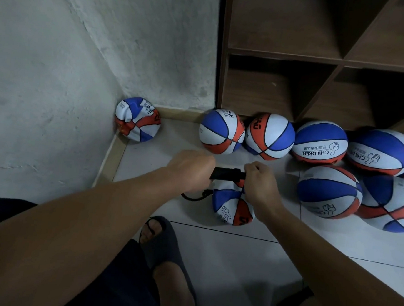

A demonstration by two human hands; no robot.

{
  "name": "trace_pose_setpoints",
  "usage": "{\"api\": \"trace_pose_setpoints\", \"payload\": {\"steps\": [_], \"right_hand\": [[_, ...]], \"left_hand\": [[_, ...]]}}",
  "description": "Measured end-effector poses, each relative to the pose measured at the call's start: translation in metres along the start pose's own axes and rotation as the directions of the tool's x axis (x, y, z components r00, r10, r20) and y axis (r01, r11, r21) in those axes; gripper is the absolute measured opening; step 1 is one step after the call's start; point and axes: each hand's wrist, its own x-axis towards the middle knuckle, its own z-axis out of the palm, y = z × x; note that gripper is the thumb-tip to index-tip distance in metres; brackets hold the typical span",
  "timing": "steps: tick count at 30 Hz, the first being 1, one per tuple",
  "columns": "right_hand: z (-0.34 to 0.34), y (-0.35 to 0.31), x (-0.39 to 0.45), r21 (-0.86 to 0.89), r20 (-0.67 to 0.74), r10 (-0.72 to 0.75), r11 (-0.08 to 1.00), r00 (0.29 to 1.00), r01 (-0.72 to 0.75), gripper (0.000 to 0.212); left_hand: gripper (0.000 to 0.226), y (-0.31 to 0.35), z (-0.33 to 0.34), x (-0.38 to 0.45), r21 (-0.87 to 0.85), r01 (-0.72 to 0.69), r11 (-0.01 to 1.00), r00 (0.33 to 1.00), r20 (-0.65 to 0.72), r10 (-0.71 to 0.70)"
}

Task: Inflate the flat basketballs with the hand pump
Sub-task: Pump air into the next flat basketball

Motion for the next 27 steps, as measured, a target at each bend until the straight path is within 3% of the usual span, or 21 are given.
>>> {"api": "trace_pose_setpoints", "payload": {"steps": [4,10,14,17,21,24,27], "right_hand": [[0.001,0.004,-0.003,-0.01,0.012,0.004,1.0,1.0,-0.004,0.024],[-0.019,-0.008,0.011,-0.017,0.107,0.034,0.999,0.994,-0.032,0.025],[-0.066,-0.015,0.031,0.031,0.014,0.077,0.997,0.997,-0.077,0.018],[-0.09,-0.012,0.039,-0.016,0.024,0.067,0.998,0.998,-0.066,0.02],[-0.068,-0.008,0.032,-0.099,-0.029,0.0,0.995,1.0,-0.002,0.034],[-0.039,-0.006,0.019,-0.014,-0.136,0.019,1.0,0.991,-0.021,0.026],[-0.015,-0.005,0.006,-0.004,-0.122,-0.006,1.0,0.992,0.005,0.029]], "left_hand": [[0.017,0.001,0.004,0.001,0.025,-0.037,0.999,0.999,0.002,0.037],[0.027,-0.008,-0.005,0.006,-0.017,-0.03,0.999,0.997,-0.076,0.028],[0.033,-0.031,-0.009,0.008,-0.054,0.034,0.998,0.995,-0.094,-0.039],[0.035,-0.036,-0.006,0.006,-0.074,0.066,0.995,0.996,-0.057,-0.071],[0.033,-0.019,-0.006,0.008,-0.084,0.034,0.996,0.999,-0.024,-0.037],[0.036,-0.009,-0.002,0.009,-0.056,0.024,0.998,0.999,-0.021,-0.026],[0.024,-0.006,0.005,0.007,-0.033,0.017,0.999,1.0,-0.001,-0.017]]}}
